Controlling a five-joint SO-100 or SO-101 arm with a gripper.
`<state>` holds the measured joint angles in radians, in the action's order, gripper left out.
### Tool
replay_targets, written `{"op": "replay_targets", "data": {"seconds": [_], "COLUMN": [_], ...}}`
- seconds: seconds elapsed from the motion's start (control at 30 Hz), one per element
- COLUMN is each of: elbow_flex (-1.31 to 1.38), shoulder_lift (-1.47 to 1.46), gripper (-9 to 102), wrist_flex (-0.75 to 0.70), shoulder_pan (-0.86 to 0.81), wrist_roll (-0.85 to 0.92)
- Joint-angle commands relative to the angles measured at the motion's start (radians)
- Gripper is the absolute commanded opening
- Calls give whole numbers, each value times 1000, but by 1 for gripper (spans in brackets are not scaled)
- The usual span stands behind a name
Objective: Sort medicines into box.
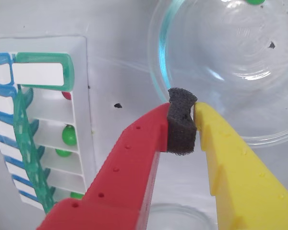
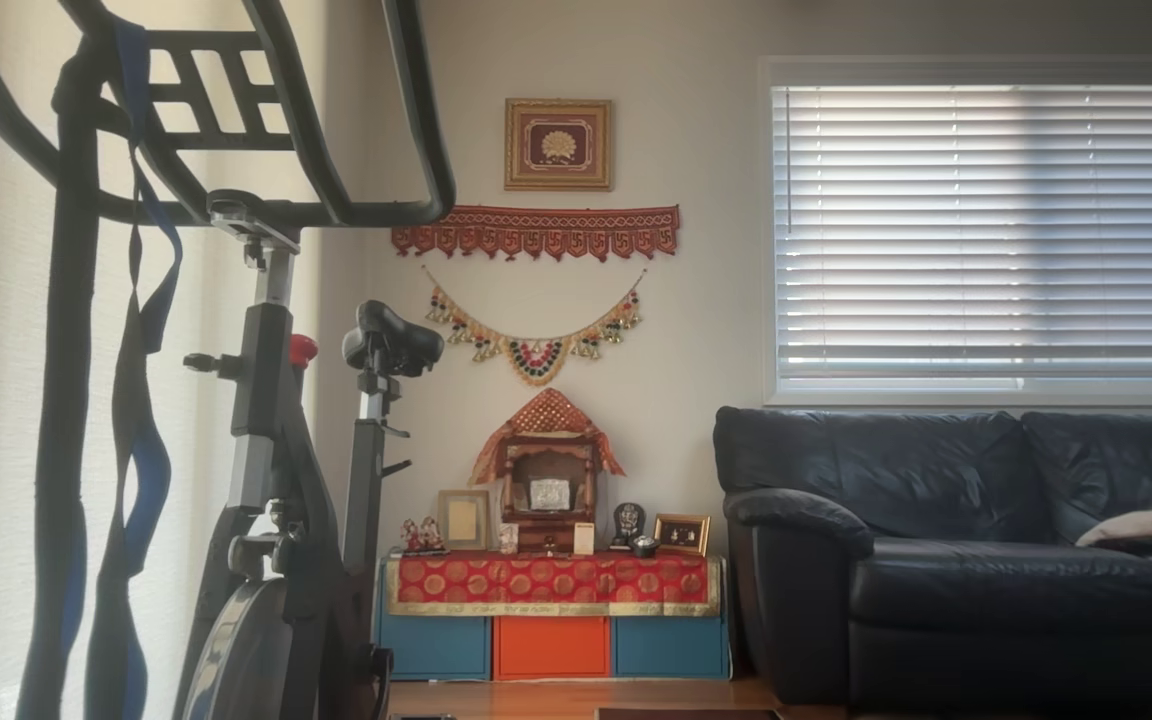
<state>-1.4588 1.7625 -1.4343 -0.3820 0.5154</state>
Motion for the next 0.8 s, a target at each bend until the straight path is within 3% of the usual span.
{"op": "replay_targets", "data": {"seconds": [0.0, 0.33, 0.53, 0.77], "elbow_flex": [0, -290, -336, -502], "shoulder_lift": [120, 219, 219, 275], "gripper": [1, 1, 1, 1], "wrist_flex": [2, 183, 247, 477], "shoulder_pan": [-34, -101, -137, -158], "wrist_roll": [52, 198, 178, 114]}}
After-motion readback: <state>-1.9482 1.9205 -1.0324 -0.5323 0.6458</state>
